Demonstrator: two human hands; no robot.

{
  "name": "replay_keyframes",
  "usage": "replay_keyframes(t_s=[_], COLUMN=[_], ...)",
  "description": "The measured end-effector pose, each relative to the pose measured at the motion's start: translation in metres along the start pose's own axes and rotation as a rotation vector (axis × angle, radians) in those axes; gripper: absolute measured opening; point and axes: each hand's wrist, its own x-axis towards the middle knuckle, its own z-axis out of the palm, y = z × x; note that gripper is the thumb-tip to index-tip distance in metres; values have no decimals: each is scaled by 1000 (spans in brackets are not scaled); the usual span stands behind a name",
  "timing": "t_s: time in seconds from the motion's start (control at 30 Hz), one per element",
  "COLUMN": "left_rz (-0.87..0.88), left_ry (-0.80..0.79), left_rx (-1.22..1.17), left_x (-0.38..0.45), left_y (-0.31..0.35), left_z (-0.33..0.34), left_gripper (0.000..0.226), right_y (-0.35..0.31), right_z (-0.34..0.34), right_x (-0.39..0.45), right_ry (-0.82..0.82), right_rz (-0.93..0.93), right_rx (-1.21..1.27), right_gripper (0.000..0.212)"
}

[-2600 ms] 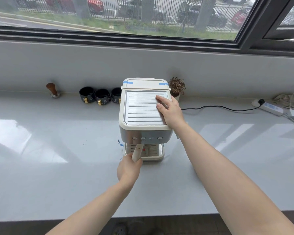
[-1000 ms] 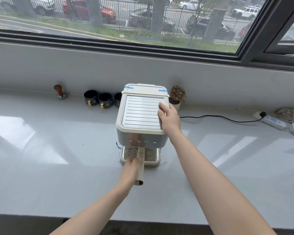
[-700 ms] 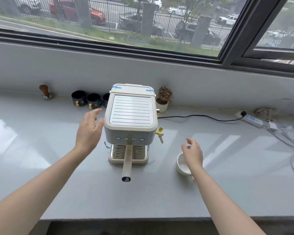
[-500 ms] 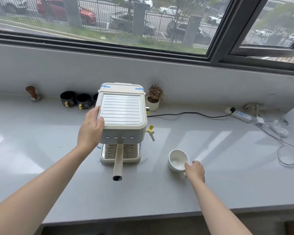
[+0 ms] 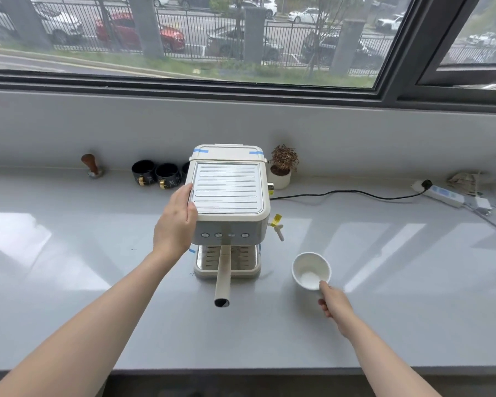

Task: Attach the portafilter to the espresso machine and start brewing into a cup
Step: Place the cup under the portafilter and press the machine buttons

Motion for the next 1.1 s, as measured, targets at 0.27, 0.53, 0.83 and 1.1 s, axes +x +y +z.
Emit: replay_keyframes(t_s=[0.27, 0.53, 0.83, 1.1], left_rz=[-15, -22, -16, -2], left_ry=[-6, -11, 2, 17], left_rx=[6, -11, -4, -17], left_x=[1, 0, 3, 4], left_y=[-4, 2, -4, -6], left_z=[3, 3, 1, 3], left_gripper=[46, 46, 45, 45], right_y=[-53, -86, -101, -117], right_z=[69, 120, 143, 139], right_x=[-26, -17, -5, -2], right_ry=[-264, -335, -393, -329], right_rz=[-116, -159, -179, -234], right_rx=[-166, -248, -259, -334], right_gripper=[35, 36, 36, 34])
